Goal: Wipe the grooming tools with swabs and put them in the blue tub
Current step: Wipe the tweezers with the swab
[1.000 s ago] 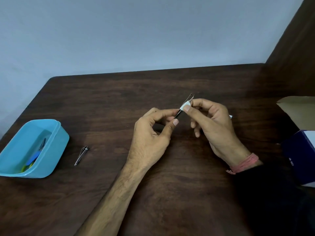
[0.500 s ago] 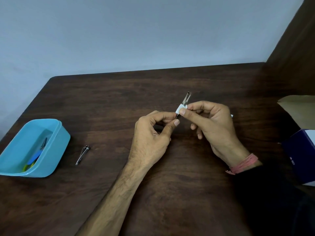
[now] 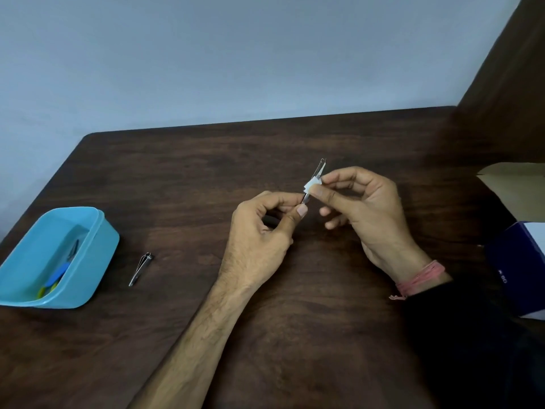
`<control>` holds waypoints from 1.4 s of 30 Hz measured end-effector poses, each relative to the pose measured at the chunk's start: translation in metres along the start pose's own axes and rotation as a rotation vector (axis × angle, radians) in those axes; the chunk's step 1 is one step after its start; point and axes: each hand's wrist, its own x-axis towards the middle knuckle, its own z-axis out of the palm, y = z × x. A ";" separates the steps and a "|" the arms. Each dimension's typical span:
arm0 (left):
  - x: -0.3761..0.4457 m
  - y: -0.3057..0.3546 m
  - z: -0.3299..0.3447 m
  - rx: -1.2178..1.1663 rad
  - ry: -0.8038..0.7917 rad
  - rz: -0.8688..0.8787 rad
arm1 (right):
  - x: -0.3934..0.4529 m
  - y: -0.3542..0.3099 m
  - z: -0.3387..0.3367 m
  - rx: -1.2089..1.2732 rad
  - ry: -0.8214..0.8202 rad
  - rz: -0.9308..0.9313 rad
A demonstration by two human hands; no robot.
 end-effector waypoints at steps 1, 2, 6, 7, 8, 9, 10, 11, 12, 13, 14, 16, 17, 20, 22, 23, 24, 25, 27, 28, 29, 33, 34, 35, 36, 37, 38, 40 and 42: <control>0.000 0.000 0.000 0.008 -0.002 0.001 | 0.000 0.000 0.000 0.010 0.006 0.005; 0.000 -0.001 0.001 0.013 -0.003 0.001 | 0.000 -0.001 0.000 0.012 0.007 0.004; 0.000 -0.001 0.000 0.004 0.013 0.011 | -0.003 0.002 0.002 -0.058 -0.036 -0.024; 0.000 -0.001 -0.001 0.006 0.016 0.017 | -0.003 0.002 0.003 -0.090 -0.056 -0.031; 0.000 -0.002 -0.001 0.012 0.017 0.021 | -0.003 0.002 0.003 -0.110 -0.066 -0.031; 0.000 -0.003 -0.001 0.021 0.013 0.022 | -0.003 0.002 0.003 -0.112 -0.061 -0.026; 0.000 -0.003 -0.001 0.033 0.005 0.022 | -0.002 0.002 0.002 -0.099 -0.041 -0.019; 0.000 -0.003 -0.001 0.046 -0.003 0.019 | -0.002 0.001 0.001 -0.082 -0.015 -0.013; 0.000 -0.004 0.000 0.053 -0.003 0.017 | -0.002 0.001 0.001 -0.077 0.001 -0.009; 0.001 -0.004 0.000 0.057 0.002 0.016 | -0.002 0.001 0.001 -0.089 0.001 -0.007; 0.001 -0.005 0.000 0.058 0.005 0.018 | -0.002 0.001 0.001 -0.112 -0.014 -0.005; 0.001 -0.005 -0.001 0.057 0.011 0.025 | -0.003 0.002 0.003 -0.153 -0.046 -0.004; 0.001 -0.005 -0.001 0.056 0.008 0.026 | -0.003 0.003 0.003 -0.154 -0.040 -0.005; 0.001 -0.004 -0.001 0.055 -0.005 0.017 | -0.002 0.002 0.000 -0.146 0.014 -0.014; 0.001 -0.004 0.000 0.051 -0.003 0.016 | -0.003 0.003 0.000 -0.195 -0.026 -0.011; 0.001 -0.003 -0.001 0.049 -0.004 0.018 | -0.003 0.003 0.000 -0.210 -0.037 -0.011; 0.000 -0.003 -0.001 0.048 -0.006 0.018 | -0.004 0.003 0.001 -0.208 -0.026 -0.019; 0.000 -0.003 -0.001 0.051 -0.009 0.014 | -0.004 0.003 0.001 -0.193 0.002 -0.030; 0.001 -0.005 0.000 0.064 -0.012 0.001 | -0.003 0.004 0.000 -0.153 0.053 -0.046; 0.001 -0.007 0.000 0.070 -0.008 -0.005 | -0.003 0.005 0.000 -0.141 0.061 -0.052; 0.001 -0.007 0.000 0.072 -0.003 -0.009 | -0.003 0.005 0.000 -0.136 0.062 -0.055; 0.001 -0.008 0.001 0.103 0.007 0.005 | -0.003 0.002 0.001 -0.069 0.031 -0.026; 0.000 -0.008 0.002 0.113 0.009 0.012 | -0.003 0.001 0.001 -0.042 0.026 -0.011; 0.000 -0.009 0.002 0.116 0.013 0.017 | -0.003 0.000 0.000 -0.018 0.019 0.003; 0.000 -0.009 0.003 0.113 0.016 0.020 | -0.002 -0.001 -0.001 0.007 0.009 0.017; 0.000 -0.008 0.003 0.110 0.017 0.019 | -0.001 -0.002 -0.002 0.033 -0.005 0.027; 0.000 -0.007 0.004 0.108 0.016 0.019 | -0.001 -0.003 -0.003 0.055 -0.023 0.031; 0.000 -0.006 0.004 0.103 0.014 0.018 | -0.001 -0.004 -0.004 0.078 -0.065 0.031; 0.001 -0.006 0.003 0.100 0.013 0.022 | 0.000 -0.003 -0.004 0.080 -0.104 0.029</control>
